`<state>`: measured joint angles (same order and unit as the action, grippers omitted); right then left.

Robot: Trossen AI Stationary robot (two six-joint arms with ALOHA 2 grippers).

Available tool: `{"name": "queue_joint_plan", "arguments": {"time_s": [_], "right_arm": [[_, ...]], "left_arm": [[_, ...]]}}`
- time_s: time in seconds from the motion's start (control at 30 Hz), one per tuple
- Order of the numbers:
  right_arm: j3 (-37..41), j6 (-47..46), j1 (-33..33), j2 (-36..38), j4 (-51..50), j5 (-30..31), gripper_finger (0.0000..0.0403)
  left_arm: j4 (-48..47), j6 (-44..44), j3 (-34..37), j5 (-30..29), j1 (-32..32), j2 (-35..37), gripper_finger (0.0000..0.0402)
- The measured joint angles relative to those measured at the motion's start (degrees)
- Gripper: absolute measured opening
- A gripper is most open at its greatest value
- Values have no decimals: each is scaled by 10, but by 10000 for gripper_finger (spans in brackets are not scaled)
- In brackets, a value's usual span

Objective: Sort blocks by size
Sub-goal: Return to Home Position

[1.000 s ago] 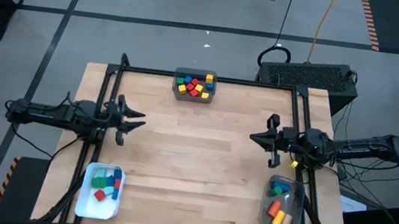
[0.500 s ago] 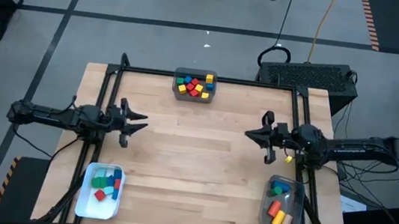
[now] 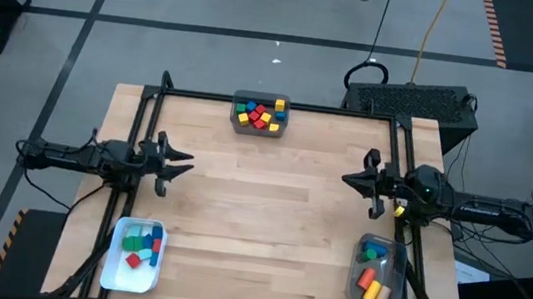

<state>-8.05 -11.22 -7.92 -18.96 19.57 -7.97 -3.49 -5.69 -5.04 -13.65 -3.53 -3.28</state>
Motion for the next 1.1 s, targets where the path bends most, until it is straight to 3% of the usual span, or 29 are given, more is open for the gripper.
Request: {"name": "queue_joint_plan", "arguments": {"time_s": [0.1,0.37,0.57,1.1], "right_arm": [[0,-13,0,43,-36,-28,2],[1,-31,6,135,-138,-27,1],[75,-42,37,138,-35,7,0],[73,-42,82,113,-43,34,0]], "left_arm": [[0,0,0,3,0,19,138],[-32,-15,0,29,0,33,138],[-14,-26,19,43,0,33,138],[60,2,46,31,-27,31,138]]}}
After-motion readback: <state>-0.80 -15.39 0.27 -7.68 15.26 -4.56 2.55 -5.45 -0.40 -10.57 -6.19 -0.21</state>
